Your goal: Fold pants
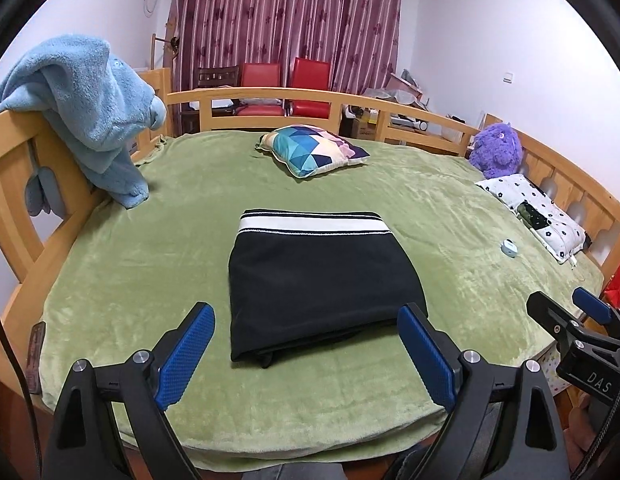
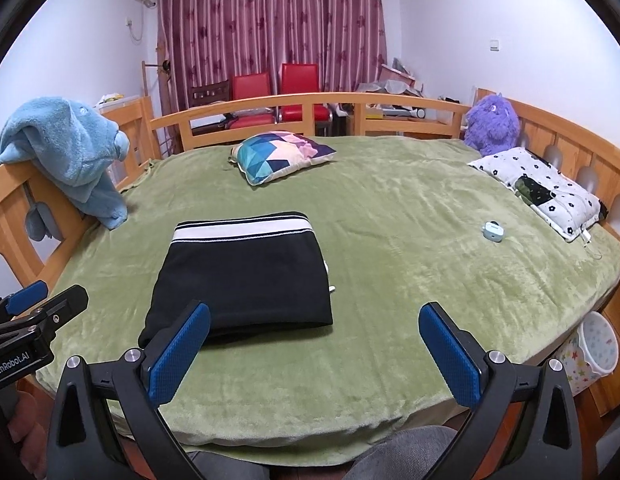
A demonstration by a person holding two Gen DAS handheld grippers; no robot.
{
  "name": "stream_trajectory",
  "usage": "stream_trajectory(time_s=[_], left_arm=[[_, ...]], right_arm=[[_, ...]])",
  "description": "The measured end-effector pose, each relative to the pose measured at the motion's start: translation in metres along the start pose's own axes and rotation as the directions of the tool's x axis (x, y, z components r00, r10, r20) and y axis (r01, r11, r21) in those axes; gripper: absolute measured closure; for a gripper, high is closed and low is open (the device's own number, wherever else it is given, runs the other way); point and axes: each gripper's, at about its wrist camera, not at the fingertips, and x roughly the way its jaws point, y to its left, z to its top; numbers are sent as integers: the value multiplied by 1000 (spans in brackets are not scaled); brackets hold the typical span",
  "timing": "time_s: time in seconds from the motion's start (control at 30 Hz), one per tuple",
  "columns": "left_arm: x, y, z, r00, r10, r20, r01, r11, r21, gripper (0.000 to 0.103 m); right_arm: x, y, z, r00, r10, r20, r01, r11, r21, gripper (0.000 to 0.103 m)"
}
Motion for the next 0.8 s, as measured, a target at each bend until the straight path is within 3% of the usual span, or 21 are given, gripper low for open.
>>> stream_trajectory(time_s=[0.8], left_arm=[[-1,-3,0,1000,-18,-12,18,1000,9,10]], right_arm=[[-12,-7,-5,1000,4,13,-4,1000,21,1]])
